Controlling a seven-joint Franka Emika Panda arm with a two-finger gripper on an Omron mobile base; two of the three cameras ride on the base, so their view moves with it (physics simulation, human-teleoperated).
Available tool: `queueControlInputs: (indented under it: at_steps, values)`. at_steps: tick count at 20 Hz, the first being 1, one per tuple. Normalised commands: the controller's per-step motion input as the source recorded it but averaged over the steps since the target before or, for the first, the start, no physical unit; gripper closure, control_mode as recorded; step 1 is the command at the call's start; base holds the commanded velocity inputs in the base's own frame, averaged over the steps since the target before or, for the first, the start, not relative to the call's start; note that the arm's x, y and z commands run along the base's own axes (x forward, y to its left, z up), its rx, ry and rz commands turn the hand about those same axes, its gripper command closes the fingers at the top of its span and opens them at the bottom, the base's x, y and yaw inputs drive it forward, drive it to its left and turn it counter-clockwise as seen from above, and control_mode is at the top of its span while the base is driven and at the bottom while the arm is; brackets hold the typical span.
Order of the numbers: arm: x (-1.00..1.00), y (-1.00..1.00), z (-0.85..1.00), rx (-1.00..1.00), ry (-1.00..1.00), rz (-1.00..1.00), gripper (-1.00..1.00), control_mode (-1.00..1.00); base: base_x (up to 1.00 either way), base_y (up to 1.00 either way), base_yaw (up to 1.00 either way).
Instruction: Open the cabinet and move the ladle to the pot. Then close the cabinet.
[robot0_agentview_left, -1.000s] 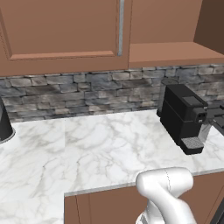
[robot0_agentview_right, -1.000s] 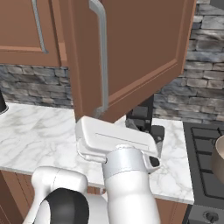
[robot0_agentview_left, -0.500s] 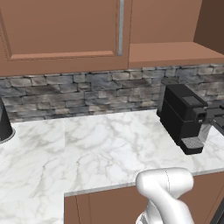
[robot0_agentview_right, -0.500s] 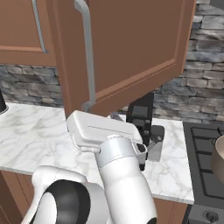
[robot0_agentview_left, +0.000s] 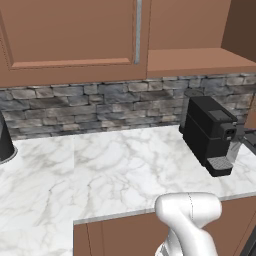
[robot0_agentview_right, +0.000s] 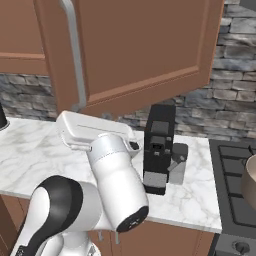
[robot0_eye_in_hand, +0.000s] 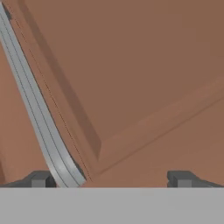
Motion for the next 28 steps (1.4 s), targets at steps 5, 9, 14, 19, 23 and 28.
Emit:
queueControlInputs:
  at_steps: [5,9,14,19,23,28]
  values:
    - [0.71,0.32,0.00,0.00,0.00,0.00,-1.00,-1.00,0.00,0.00,0.00]
    - [0.78,0.31,0.00,0.00,0.00,0.00,-1.00,-1.00,0.00,0.00,0.00]
    - [0.78,0.27,0.02,0.00,0.00,0.00,-1.00,-1.00,0.00,0.00,0.00]
    - [0.79,0.15,0.08,0.00,0.00,0.00,-1.00,-1.00,0.00,0.00,0.00]
    - [0.81,0.12,0.10,0.00,0.00,0.00,-1.00,-1.00,0.00,0.00,0.00]
    - [0.70,0.04,0.16,0.00,0.00,0.00,-1.00,-1.00,0.00,0.00,0.00]
